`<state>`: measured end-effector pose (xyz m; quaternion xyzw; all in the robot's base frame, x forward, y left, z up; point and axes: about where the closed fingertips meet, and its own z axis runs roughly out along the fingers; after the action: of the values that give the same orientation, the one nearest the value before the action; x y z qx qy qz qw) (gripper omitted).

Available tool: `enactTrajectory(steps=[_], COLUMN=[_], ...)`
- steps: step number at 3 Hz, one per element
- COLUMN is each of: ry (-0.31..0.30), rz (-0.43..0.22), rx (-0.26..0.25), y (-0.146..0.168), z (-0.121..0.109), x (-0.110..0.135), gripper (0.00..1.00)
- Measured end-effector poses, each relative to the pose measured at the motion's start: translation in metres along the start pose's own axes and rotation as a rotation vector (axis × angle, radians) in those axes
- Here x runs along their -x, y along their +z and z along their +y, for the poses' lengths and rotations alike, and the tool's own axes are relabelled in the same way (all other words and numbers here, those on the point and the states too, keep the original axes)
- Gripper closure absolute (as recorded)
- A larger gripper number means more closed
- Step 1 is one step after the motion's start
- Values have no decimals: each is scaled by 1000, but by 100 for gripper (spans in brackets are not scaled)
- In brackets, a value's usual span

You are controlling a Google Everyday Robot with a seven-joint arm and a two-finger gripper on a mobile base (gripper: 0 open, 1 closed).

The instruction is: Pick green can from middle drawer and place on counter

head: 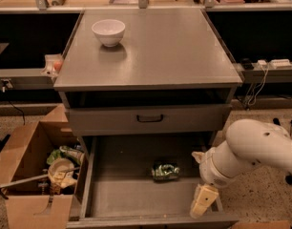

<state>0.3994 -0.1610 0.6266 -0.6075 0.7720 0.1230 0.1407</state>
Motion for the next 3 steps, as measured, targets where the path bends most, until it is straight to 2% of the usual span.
enactTrajectory(steps=[1, 2, 3], ry=[23, 46, 70], rz=[-65, -130, -194], rx=[-12, -15, -11], y=[59, 110, 147], z=[-24, -55, -90], x=[-17, -20, -13], gripper=[0, 0, 0])
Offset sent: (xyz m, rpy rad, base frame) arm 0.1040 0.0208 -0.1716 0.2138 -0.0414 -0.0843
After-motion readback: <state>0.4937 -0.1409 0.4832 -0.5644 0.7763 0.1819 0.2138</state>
